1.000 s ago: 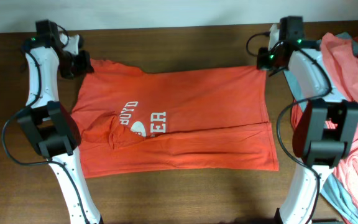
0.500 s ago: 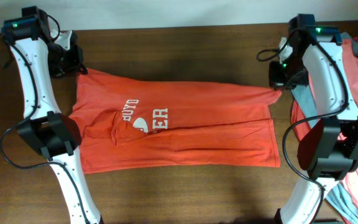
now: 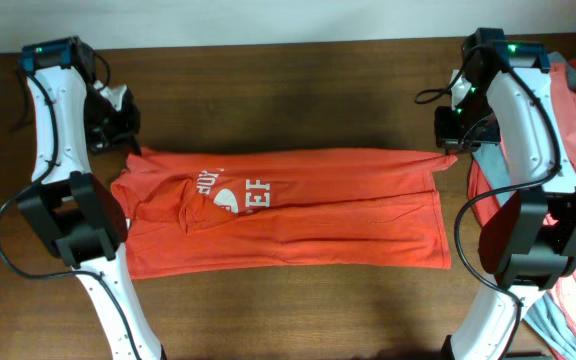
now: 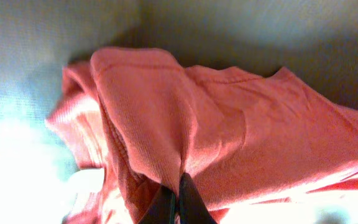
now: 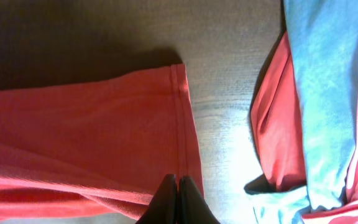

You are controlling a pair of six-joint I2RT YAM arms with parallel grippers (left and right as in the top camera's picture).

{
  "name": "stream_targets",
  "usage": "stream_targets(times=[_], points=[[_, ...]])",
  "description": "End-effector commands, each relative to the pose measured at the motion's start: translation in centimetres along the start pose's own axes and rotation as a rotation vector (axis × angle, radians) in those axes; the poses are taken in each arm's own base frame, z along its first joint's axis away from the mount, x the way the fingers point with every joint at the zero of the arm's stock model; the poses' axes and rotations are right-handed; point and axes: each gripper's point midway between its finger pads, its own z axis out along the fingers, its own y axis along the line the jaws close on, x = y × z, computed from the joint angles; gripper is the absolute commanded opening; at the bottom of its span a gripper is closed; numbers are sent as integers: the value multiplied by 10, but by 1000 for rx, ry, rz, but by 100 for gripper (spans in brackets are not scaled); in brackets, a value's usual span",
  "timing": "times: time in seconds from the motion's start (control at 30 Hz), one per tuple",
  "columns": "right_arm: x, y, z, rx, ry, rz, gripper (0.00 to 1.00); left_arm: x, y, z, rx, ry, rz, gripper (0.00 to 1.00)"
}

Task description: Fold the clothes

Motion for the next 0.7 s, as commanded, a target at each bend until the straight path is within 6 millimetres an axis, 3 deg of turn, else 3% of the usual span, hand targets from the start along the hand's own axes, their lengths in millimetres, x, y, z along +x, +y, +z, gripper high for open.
stream_targets(times=[0.0,0.17,0.23,0.67], points=[[5,-9,-14,33,-14,5,4,31,10,-21,-82,4,-33,0],[18,-8,-11,32,42,3,4,51,14,-30,-126,15,-68,0],[35,-9,0,33,117,1,4,66,13,-28,-122,42,-72,0],[94,-6,34,19,374,0,4,111,20,41,-124,256,-85,0]])
